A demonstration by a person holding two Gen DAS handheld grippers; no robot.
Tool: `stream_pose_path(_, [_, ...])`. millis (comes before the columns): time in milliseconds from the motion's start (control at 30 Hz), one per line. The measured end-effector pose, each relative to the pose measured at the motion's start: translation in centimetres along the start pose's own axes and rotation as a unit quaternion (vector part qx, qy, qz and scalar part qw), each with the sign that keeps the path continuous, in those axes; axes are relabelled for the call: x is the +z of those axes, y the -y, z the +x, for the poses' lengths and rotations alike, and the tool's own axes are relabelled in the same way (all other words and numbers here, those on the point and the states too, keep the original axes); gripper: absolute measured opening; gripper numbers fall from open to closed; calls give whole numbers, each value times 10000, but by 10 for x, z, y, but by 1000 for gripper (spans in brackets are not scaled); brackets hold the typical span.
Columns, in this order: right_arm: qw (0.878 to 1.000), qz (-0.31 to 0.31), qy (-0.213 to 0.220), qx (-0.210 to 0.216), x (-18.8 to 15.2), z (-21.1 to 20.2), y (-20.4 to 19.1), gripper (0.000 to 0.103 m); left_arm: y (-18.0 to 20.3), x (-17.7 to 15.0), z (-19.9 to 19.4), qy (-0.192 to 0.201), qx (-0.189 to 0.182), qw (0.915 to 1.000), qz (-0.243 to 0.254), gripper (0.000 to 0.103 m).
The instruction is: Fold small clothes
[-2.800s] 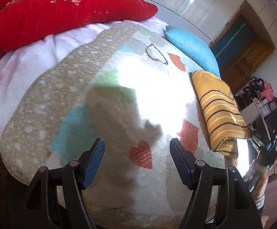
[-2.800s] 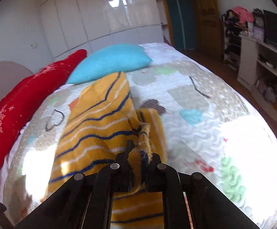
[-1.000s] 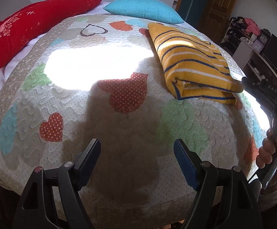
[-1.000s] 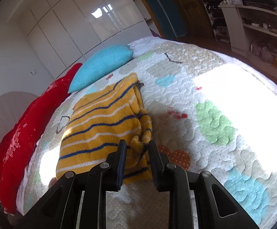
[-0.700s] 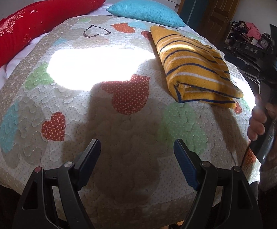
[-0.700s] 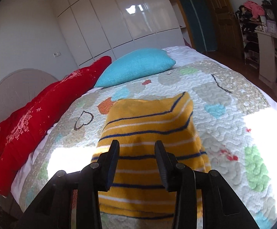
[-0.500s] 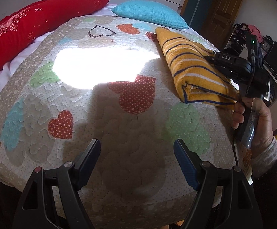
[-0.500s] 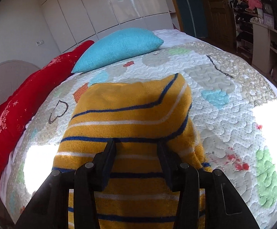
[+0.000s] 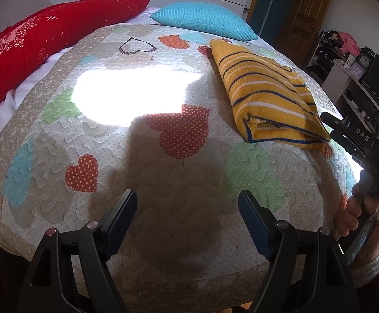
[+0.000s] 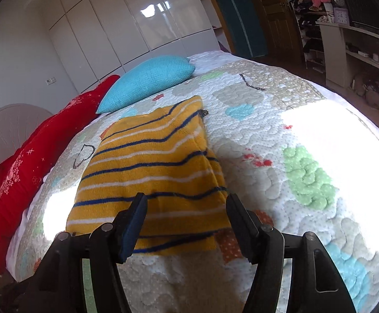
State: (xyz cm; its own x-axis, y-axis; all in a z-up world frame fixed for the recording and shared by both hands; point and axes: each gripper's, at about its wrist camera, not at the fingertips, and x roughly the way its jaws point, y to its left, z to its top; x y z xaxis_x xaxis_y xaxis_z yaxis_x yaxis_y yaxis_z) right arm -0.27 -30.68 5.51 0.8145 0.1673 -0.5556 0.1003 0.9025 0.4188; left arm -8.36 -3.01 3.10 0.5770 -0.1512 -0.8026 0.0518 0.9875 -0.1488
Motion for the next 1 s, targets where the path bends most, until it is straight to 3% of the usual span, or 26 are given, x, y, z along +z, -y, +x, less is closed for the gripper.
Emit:
stream_pose_path(133, [9996,284,83,3,-11,-16,20,71,7,-1,-1,45,189,9997,132,80])
stream_pose_path(400, [9996,214,-39,-198,-29,-11,29,71,14,-4,9,-24,568,9975,420,80])
stream_pose_path(1000, [9987,-169,2,-485,-46,-1,21,78,22,-14,21,-199,953,9918,829,80])
